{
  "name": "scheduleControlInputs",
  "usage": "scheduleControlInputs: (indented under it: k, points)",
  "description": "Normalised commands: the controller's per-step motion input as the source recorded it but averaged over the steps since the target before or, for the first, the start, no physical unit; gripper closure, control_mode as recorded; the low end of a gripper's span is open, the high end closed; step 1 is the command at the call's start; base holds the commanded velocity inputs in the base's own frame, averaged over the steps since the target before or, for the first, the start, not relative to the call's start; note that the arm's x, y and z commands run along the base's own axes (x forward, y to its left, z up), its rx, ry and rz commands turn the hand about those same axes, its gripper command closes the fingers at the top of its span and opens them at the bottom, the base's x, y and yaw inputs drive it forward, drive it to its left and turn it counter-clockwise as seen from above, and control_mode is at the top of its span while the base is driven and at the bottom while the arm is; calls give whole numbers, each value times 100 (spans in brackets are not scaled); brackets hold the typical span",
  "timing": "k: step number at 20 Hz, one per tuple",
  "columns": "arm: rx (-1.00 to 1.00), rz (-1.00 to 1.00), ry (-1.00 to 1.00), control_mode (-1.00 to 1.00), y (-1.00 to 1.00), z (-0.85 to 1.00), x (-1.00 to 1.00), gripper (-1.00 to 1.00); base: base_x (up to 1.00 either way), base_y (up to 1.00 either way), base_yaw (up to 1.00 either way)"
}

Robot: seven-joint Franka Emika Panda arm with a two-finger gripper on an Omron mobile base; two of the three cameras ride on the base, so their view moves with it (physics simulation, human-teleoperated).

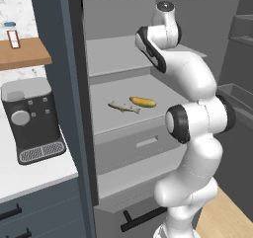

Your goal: Place one cucumber and one fish in each tupperware on the nearby counter, to pack two identical lunches.

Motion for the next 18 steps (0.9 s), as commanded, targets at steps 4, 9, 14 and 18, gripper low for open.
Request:
scheduleControlInputs:
  k: [4, 9, 14, 18]
  points:
    - [-7, 11, -47, -100, 12, -27, -1, 100, 0, 0, 0]
    - [-4, 2, -15, -100, 12, 0, -41, 100, 0, 0, 0]
    - [0, 4, 0, -100, 0, 7, -93, 100, 0, 0, 0]
    - [0, 6, 0, -100, 1, 15, -100, 100, 0, 0, 0]
